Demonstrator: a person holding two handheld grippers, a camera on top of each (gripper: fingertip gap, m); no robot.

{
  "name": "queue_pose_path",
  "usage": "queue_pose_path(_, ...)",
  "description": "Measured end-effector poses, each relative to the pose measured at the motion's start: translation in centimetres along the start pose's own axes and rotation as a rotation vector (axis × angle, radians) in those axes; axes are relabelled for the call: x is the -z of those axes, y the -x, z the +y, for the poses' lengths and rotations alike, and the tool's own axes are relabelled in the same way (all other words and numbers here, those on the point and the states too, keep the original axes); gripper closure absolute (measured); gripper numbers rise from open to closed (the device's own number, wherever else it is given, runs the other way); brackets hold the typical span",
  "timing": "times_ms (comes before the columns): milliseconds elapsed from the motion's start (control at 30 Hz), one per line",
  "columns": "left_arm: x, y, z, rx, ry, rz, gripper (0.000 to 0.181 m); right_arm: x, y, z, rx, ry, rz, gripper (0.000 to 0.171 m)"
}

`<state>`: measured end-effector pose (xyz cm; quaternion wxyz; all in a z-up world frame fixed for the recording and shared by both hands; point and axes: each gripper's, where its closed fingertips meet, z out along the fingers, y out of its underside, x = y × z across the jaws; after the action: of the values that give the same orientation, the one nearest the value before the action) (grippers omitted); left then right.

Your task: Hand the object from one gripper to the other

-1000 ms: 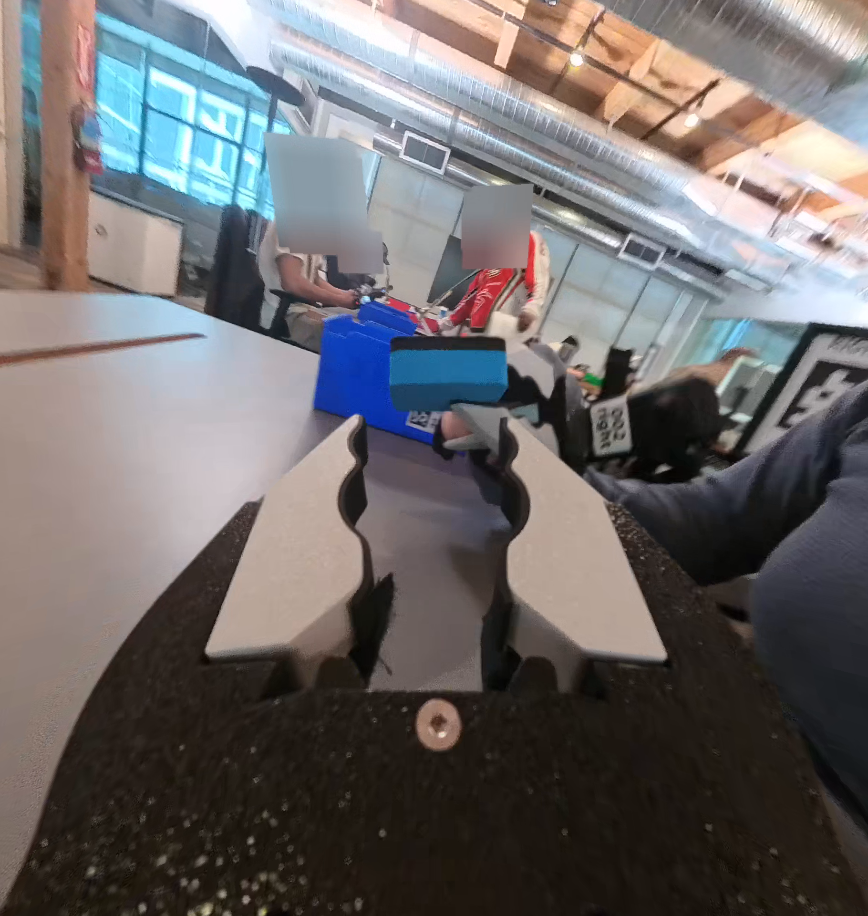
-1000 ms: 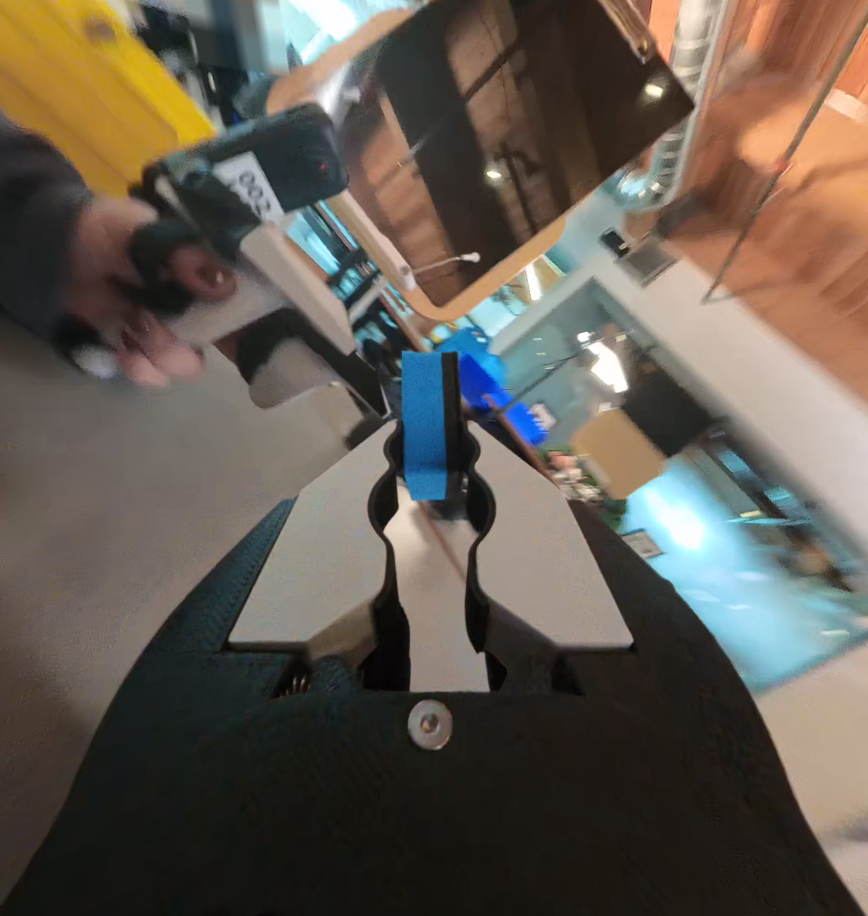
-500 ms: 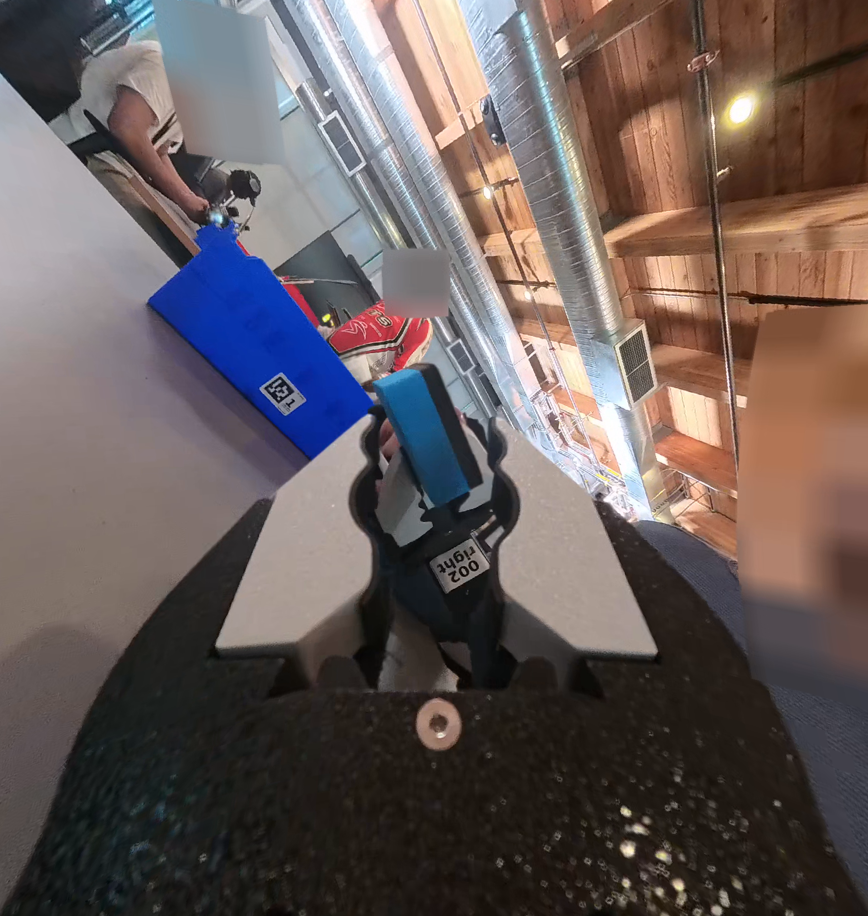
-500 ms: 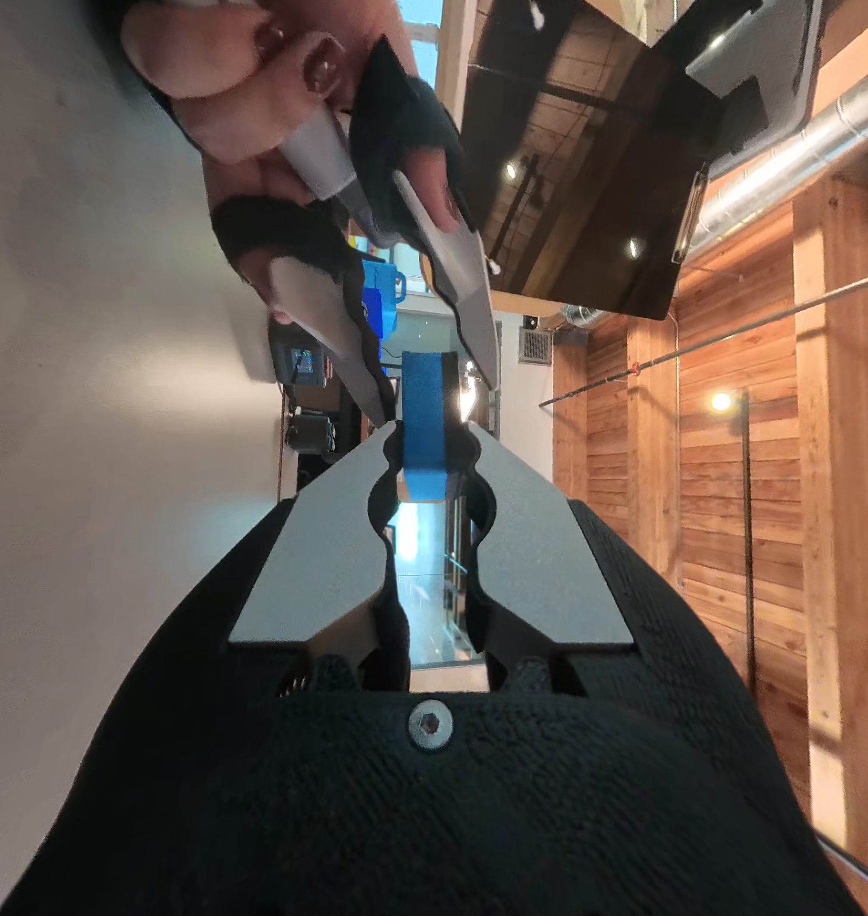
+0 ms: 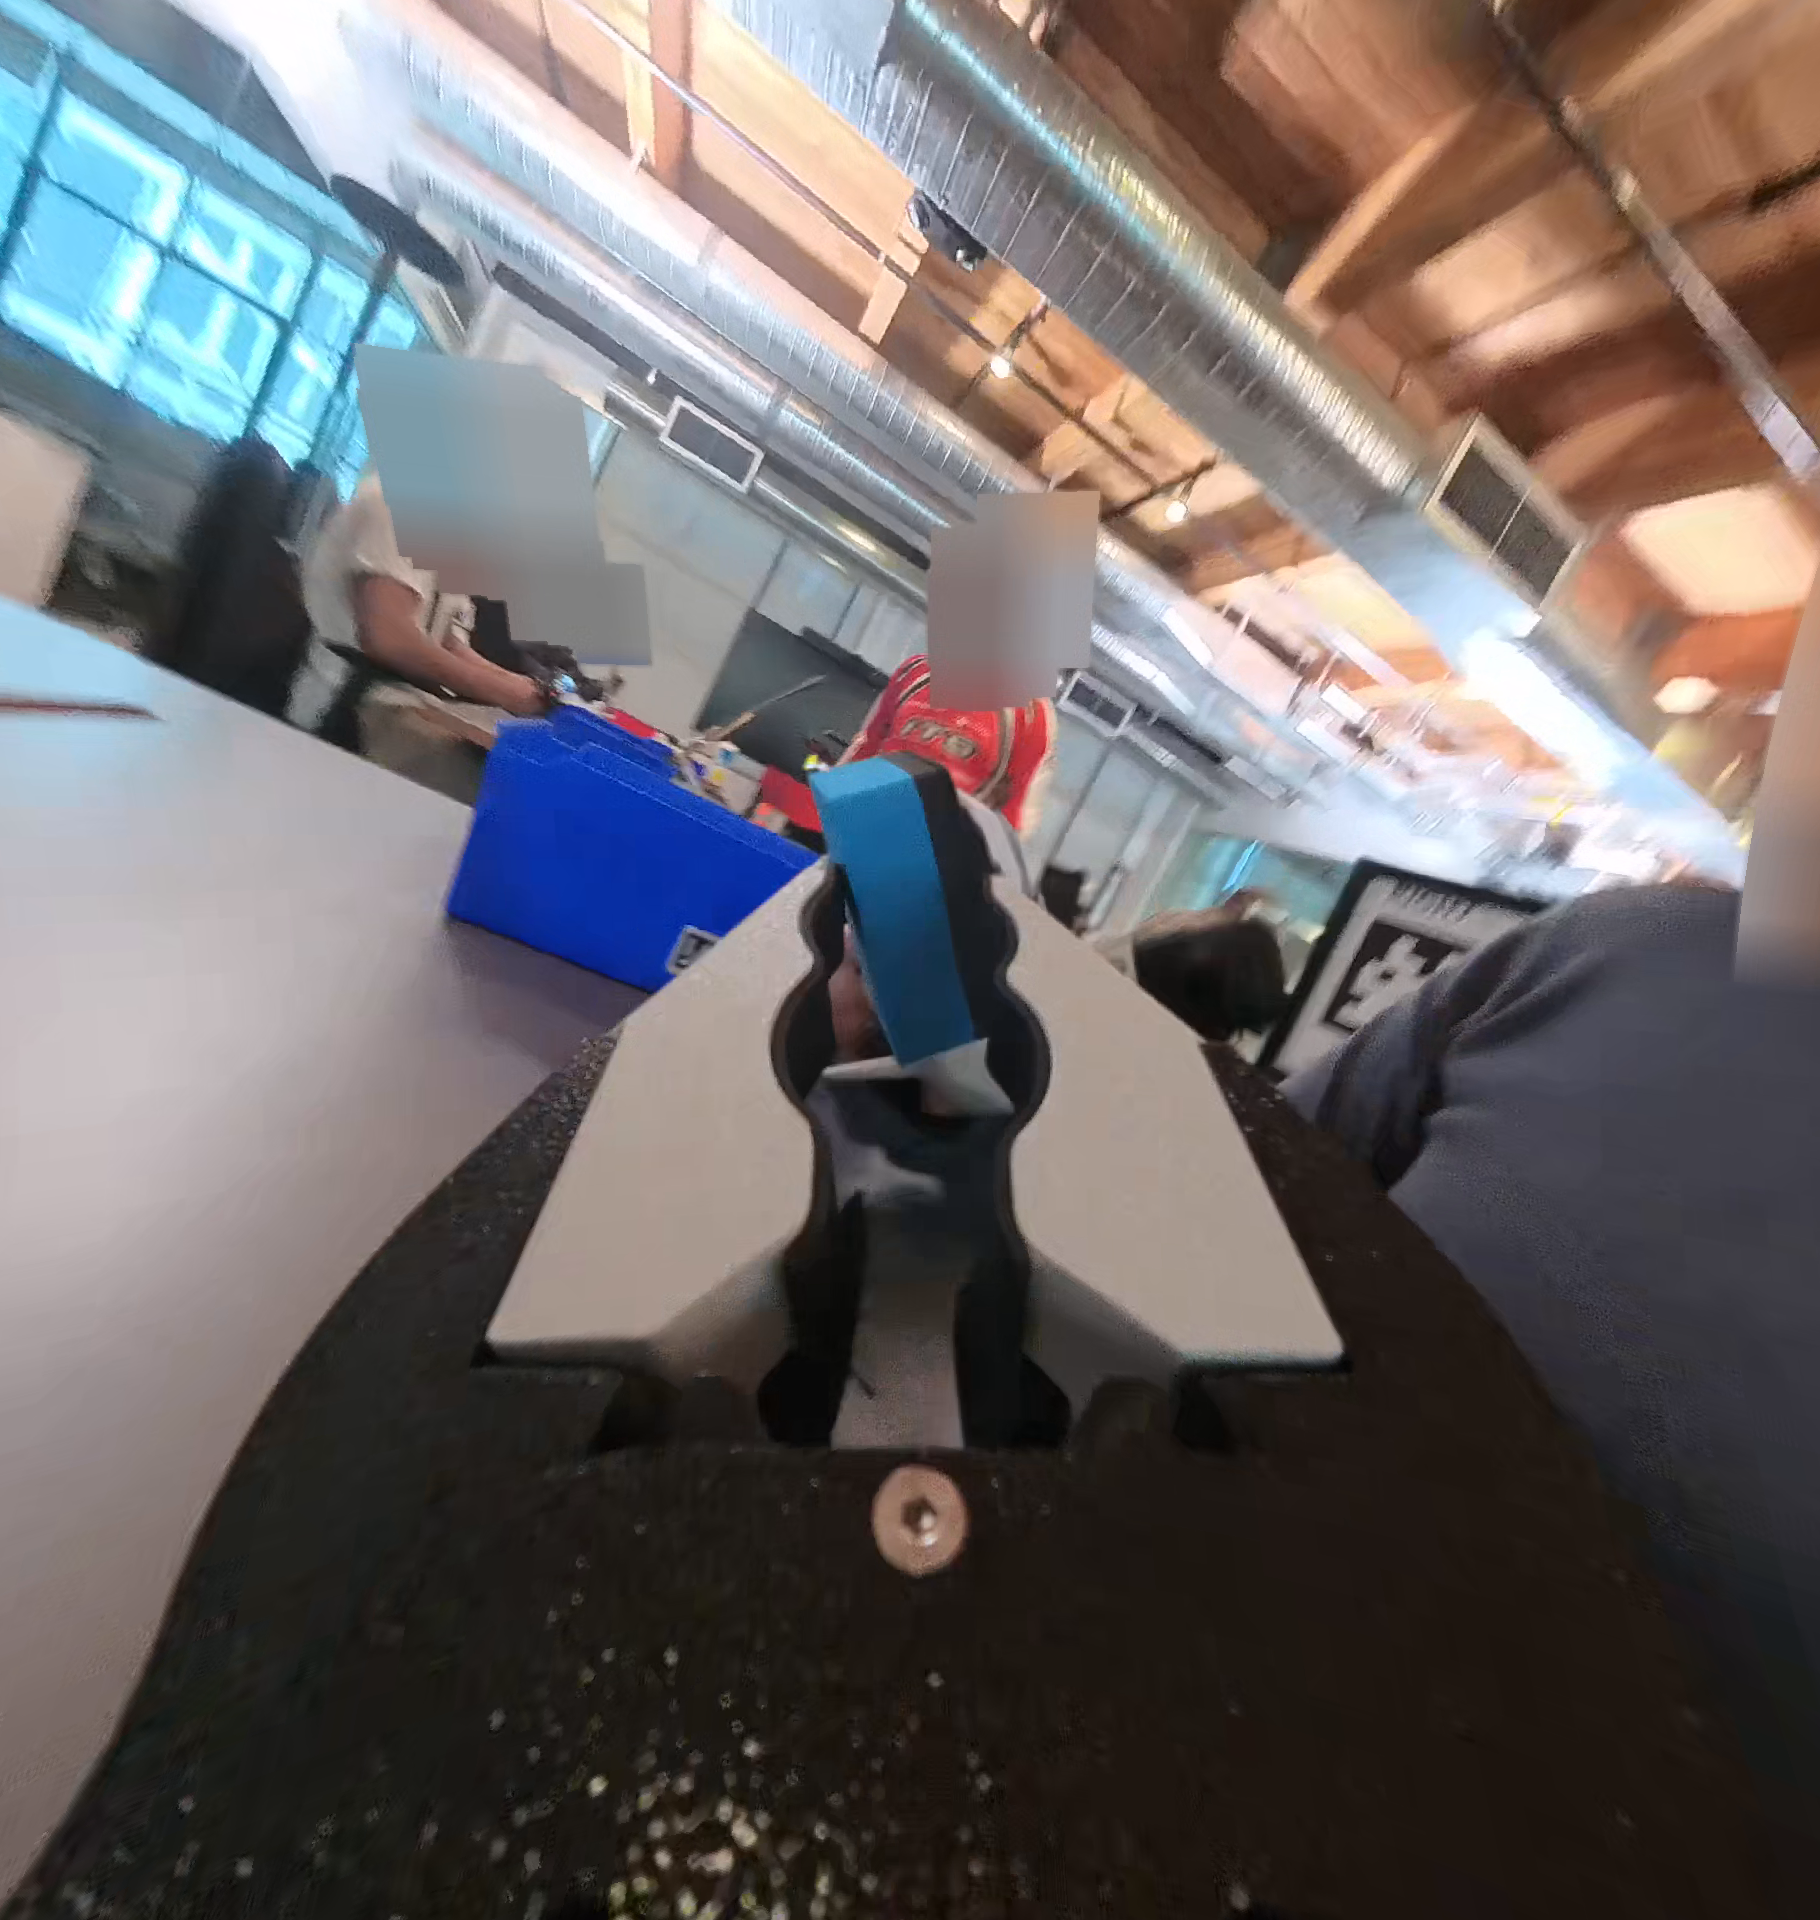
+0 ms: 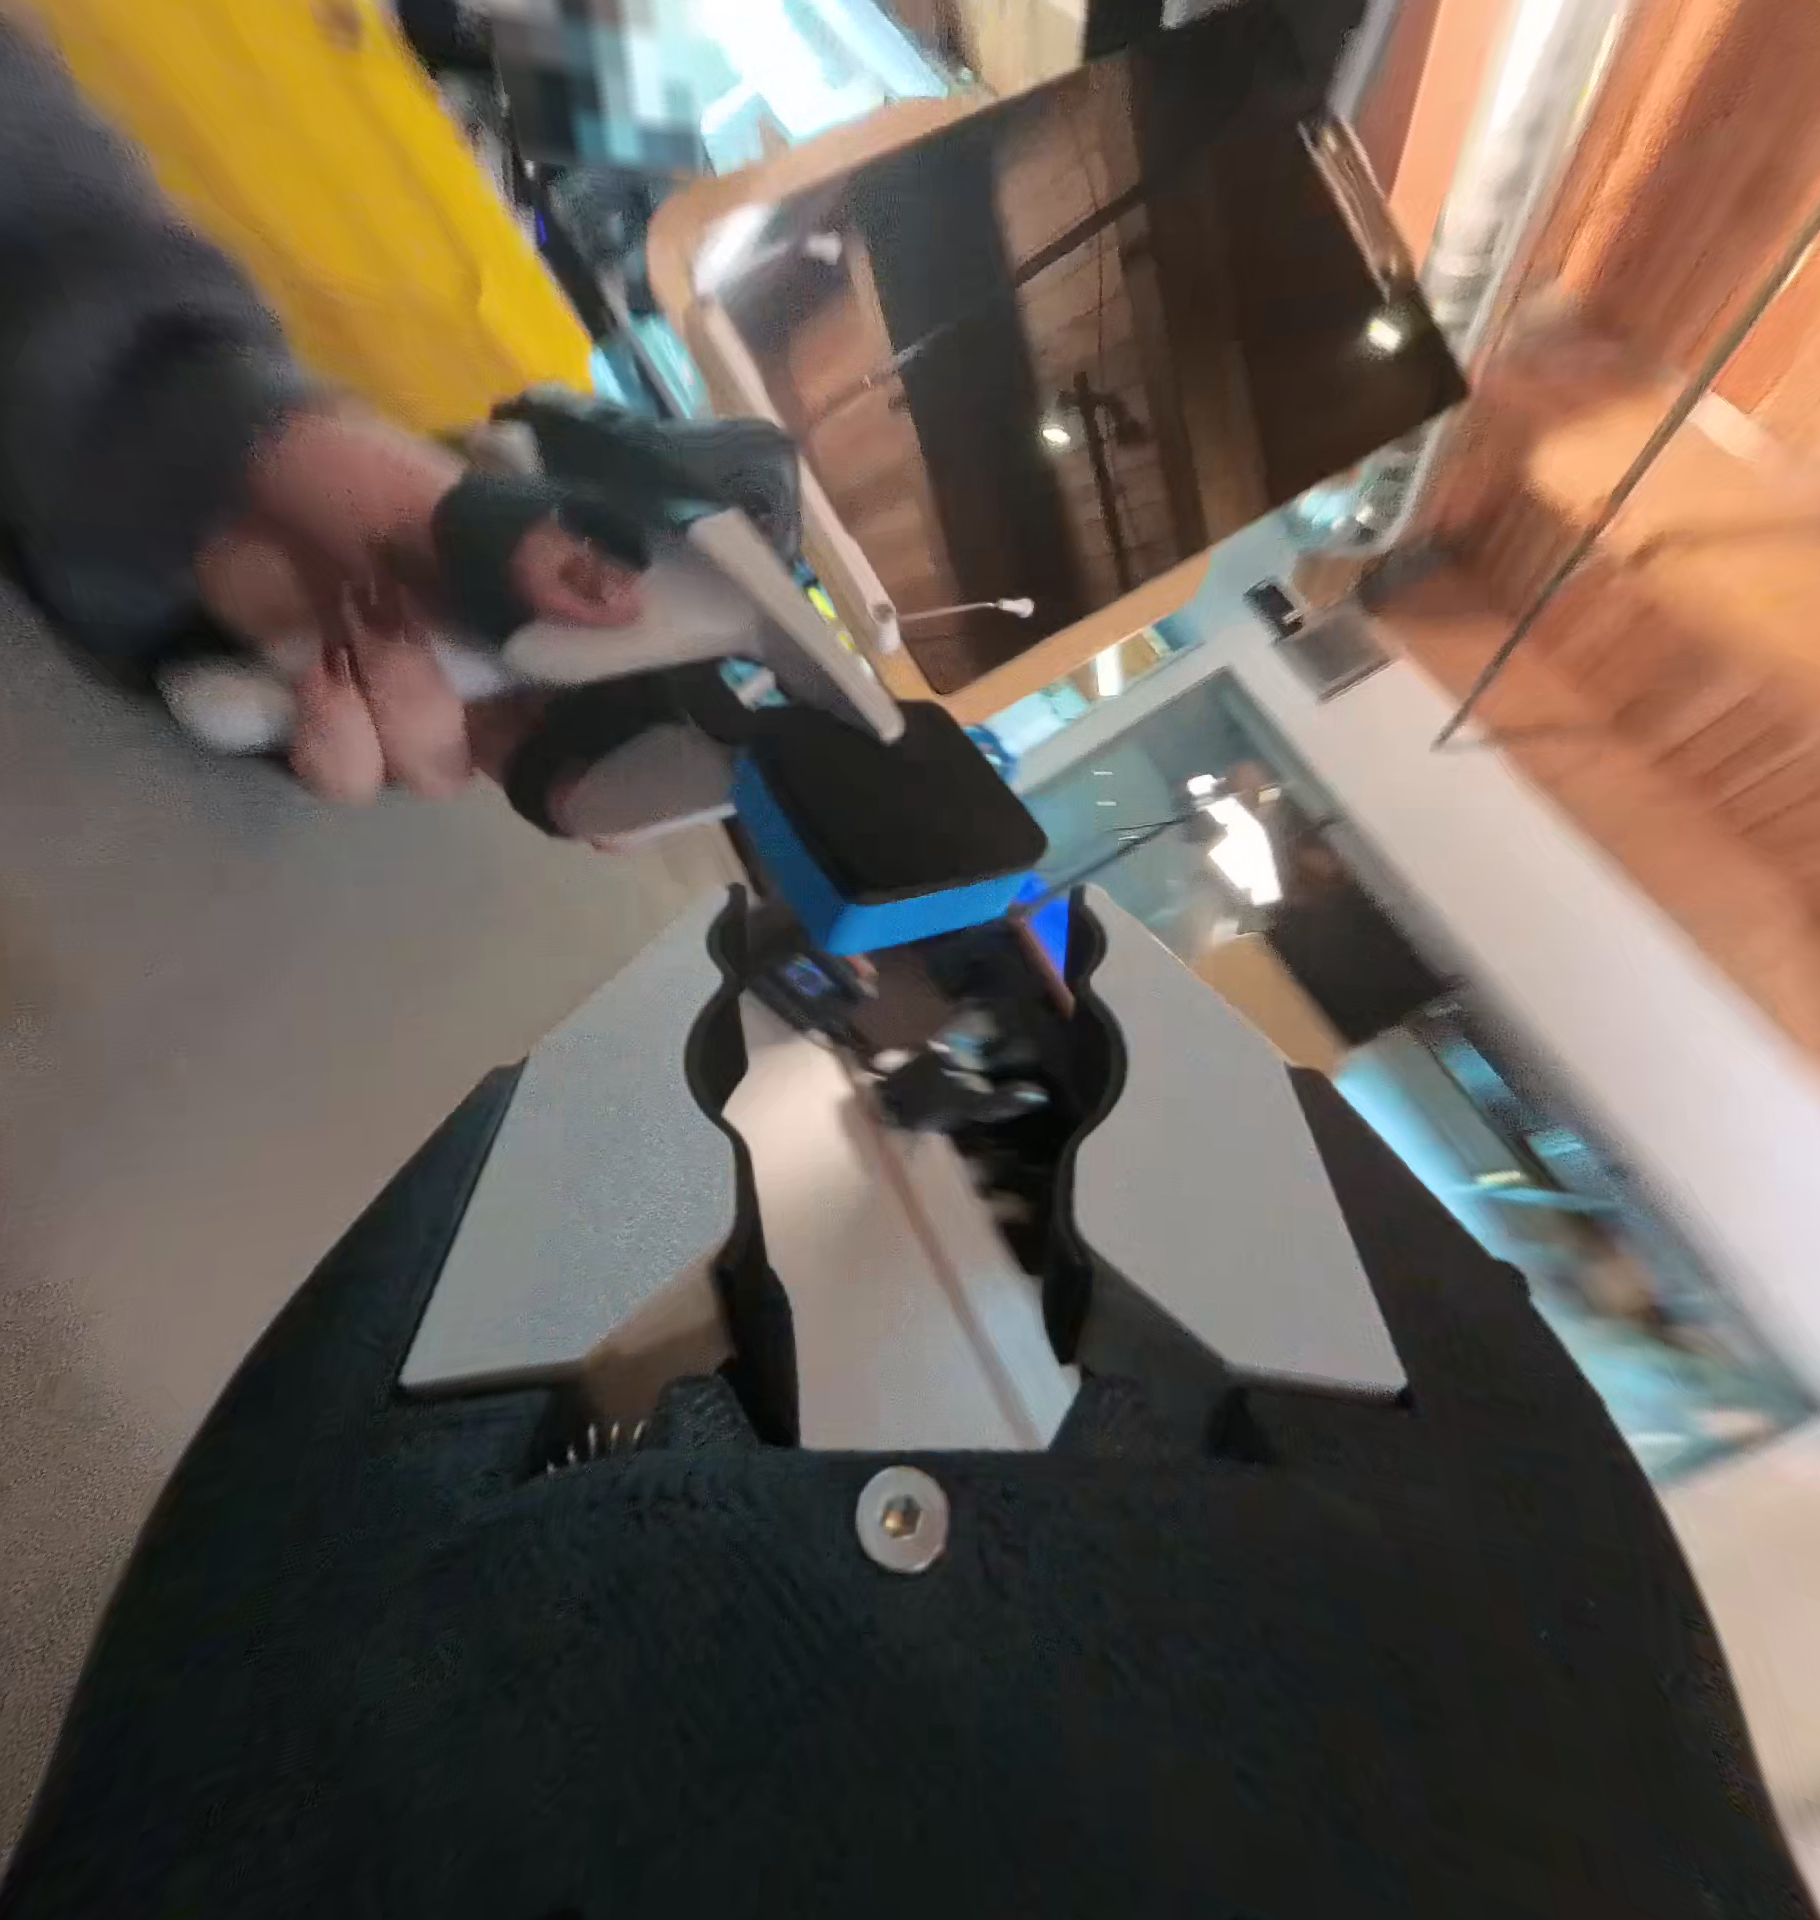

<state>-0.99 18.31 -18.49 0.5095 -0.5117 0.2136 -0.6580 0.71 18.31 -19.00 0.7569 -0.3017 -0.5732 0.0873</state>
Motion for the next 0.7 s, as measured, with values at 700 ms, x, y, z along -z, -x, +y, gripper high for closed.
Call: queue_pose_path(700, -0.7, -2.2, 5.9, -0.612, 0.371, 0.062, 0.159, 2.2, 3.9, -1.6, -1.275, -0.168, -0.772, 0.148)
